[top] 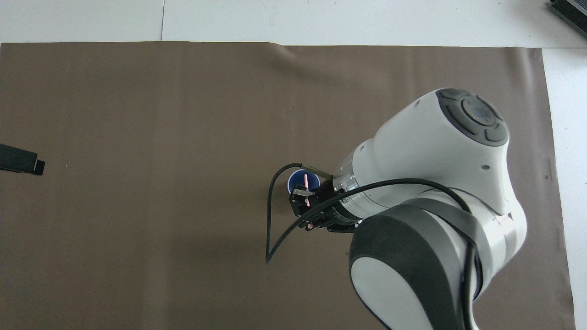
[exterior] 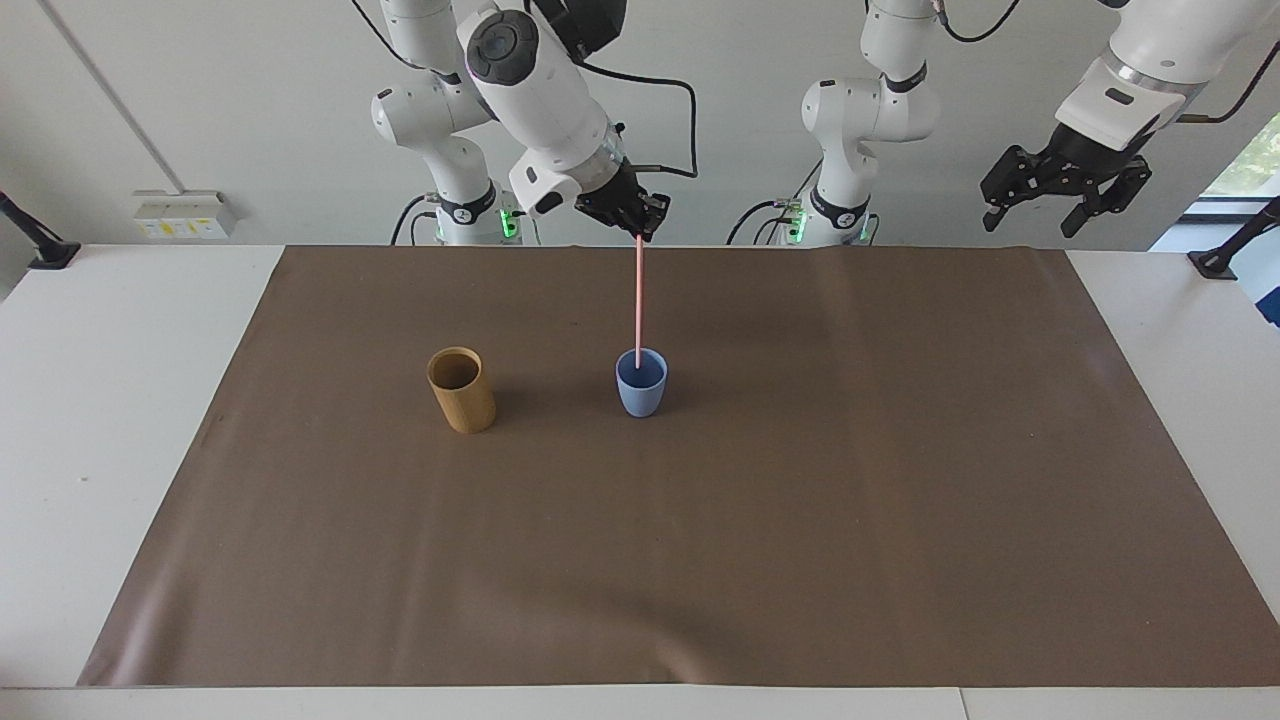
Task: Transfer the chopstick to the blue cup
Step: 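Carry the pink stick with the right gripper over the blue cup, then lower the pink stick into the blue cup and open the right gripper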
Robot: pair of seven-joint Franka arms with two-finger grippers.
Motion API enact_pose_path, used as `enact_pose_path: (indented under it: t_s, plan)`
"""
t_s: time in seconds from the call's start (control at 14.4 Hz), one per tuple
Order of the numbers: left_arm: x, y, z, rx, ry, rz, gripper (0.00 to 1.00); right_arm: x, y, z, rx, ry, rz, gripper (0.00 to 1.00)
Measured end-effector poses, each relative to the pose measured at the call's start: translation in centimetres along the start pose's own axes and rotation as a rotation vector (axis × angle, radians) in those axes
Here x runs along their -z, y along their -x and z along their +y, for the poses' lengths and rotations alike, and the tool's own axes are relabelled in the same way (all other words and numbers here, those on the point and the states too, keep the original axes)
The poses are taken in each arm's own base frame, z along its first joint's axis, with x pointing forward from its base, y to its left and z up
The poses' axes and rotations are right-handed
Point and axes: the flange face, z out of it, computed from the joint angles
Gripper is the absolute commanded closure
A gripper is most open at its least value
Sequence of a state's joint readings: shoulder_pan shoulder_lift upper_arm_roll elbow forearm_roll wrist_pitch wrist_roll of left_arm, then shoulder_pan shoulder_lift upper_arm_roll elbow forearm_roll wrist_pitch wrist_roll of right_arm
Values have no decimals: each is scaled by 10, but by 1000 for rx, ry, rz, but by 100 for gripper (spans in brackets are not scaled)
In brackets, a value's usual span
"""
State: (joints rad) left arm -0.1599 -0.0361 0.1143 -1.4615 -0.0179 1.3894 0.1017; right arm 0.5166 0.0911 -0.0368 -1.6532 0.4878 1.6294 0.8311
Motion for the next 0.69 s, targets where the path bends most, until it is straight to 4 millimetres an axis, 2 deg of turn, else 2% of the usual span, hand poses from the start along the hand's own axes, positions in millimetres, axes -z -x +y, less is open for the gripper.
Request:
enact_pose_path:
  t_s: [0.28, 0.69]
  plan:
    - [0, 0, 0, 0, 0, -1, 0, -24, -13, -3, -18, 33, -30, 100]
    - [0, 0, 0, 0, 0, -3, 0, -38, -22, -2, -35, 36, -30, 99]
